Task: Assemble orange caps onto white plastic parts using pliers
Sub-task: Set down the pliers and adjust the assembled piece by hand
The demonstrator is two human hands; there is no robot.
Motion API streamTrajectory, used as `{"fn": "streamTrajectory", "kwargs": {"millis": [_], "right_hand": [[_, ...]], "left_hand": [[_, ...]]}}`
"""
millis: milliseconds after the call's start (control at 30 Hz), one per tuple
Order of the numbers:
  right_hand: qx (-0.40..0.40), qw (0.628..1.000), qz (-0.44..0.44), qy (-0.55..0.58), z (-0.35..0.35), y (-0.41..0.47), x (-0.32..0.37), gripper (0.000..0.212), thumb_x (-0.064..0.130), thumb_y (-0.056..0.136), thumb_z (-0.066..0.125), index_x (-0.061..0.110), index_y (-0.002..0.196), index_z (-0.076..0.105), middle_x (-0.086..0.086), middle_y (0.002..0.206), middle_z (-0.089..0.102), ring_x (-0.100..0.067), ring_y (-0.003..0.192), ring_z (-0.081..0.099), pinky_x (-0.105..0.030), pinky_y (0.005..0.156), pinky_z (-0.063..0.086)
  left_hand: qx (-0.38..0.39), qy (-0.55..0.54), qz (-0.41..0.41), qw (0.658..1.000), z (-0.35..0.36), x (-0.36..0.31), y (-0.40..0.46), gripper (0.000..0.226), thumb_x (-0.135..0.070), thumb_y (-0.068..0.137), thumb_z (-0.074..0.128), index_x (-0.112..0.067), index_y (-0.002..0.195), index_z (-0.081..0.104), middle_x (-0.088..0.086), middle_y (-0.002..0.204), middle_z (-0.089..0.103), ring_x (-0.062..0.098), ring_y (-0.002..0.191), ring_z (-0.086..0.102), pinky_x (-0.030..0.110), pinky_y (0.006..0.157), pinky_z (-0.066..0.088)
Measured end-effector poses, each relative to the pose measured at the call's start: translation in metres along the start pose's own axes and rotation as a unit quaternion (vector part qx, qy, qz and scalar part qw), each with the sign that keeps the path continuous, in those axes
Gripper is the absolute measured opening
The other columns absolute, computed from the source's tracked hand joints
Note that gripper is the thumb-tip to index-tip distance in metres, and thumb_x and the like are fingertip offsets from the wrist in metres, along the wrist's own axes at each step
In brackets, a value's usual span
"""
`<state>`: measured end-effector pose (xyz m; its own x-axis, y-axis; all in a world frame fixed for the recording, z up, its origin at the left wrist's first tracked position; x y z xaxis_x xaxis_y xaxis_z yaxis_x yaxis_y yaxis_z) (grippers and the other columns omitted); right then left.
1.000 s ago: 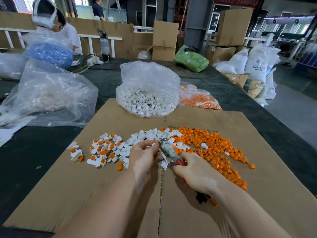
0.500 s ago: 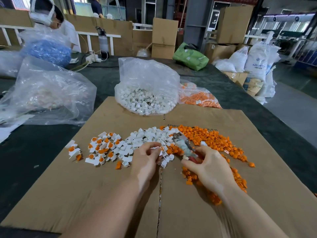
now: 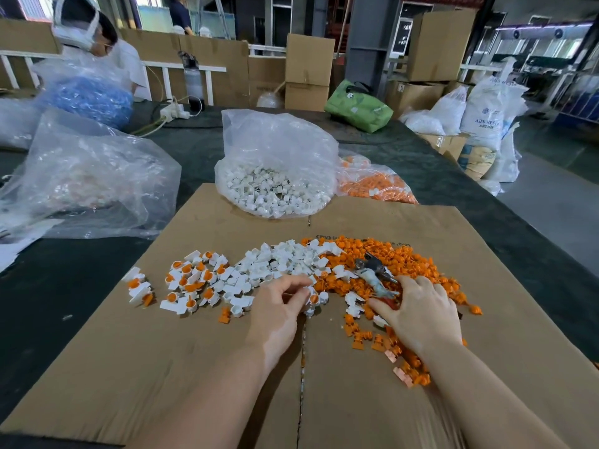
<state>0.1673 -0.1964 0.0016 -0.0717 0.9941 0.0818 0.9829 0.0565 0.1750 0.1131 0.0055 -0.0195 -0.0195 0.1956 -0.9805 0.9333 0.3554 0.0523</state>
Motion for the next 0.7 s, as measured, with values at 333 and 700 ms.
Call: {"fn": "streamTrajectory", "kwargs": {"millis": [333, 700], "right_hand": [[-0.205, 0.929, -0.246, 0.186, 0.000, -0.043, 0.062, 0.028, 0.005, 0.069, 0.080, 0.011, 0.095, 0.072, -0.004, 0.087, 0.067, -0.027, 0.076, 0.063, -0.041, 0.066, 0.052], [-0.182, 0.918, -0.231, 0.266, 0.006, -0.047, 0.070, 0.011, 0.001, 0.076, 0.074, 0.009, 0.075, 0.066, -0.001, 0.072, 0.062, -0.023, 0.066, 0.058, -0.040, 0.058, 0.051]], "left_hand": [[0.007, -0.001, 0.025, 1.000, 0.001, -0.004, -0.002, 0.017, -0.010, 0.088, 0.063, -0.026, 0.093, 0.069, -0.007, 0.079, 0.068, -0.003, 0.070, 0.061, 0.003, 0.062, 0.041], [0.078, 0.097, 0.063, 0.990, -0.001, -0.005, -0.014, 0.037, -0.013, 0.076, 0.077, -0.030, 0.107, 0.065, -0.016, 0.088, 0.062, -0.001, 0.076, 0.055, 0.006, 0.070, 0.040]]}}
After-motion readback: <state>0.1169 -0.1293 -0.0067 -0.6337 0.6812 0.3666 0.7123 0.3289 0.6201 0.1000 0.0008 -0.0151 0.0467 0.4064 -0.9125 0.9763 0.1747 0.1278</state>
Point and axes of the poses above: each hand's wrist, its own y-axis towards the middle knuckle, its own z-axis out of the palm, x = y × z, the point moved 2 cm from there along y, towards the middle knuckle
